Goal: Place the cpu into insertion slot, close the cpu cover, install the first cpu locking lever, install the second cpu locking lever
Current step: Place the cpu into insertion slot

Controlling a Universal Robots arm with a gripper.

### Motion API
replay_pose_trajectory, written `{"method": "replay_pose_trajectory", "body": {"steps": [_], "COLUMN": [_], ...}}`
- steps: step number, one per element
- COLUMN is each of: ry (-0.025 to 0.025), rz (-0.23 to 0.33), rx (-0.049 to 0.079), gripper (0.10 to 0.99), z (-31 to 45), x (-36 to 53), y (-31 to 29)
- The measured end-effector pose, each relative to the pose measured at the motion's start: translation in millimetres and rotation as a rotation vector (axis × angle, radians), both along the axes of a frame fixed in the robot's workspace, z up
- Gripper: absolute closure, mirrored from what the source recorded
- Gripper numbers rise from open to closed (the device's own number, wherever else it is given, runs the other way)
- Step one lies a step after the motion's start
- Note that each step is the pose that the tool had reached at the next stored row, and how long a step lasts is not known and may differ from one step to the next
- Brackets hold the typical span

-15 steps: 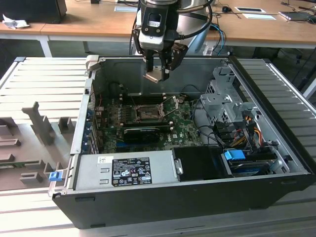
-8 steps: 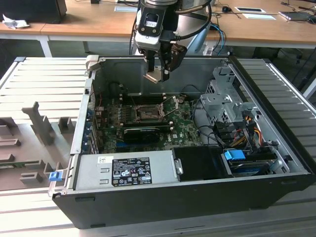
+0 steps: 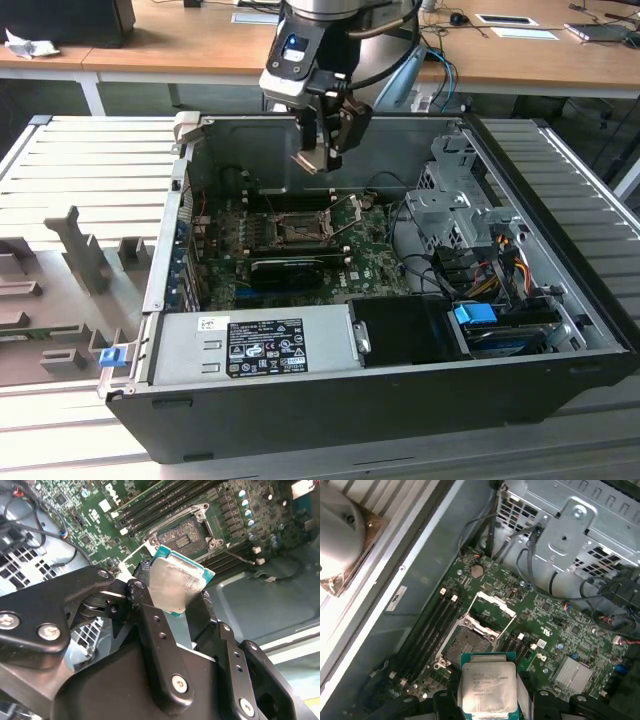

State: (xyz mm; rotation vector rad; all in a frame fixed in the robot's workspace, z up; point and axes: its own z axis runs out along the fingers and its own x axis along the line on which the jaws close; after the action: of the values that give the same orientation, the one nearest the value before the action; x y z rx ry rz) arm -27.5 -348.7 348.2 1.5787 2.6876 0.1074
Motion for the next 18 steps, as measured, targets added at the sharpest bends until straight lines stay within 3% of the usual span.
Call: {"method": "replay_pose_trajectory", "body": {"steps": [4,14,18], "ry": [0.0000,0.0009,0.0009], "rz": [-0.049,-0.056,-0.109], "rx": [0.000,-0.003,-0.005], "gripper": [0.557,0.557,0.557], "z": [-3.1,-7.9,-8.7], "x": [0.0,0.1,0.1], "y": [0.0,0.0,0.0]}}
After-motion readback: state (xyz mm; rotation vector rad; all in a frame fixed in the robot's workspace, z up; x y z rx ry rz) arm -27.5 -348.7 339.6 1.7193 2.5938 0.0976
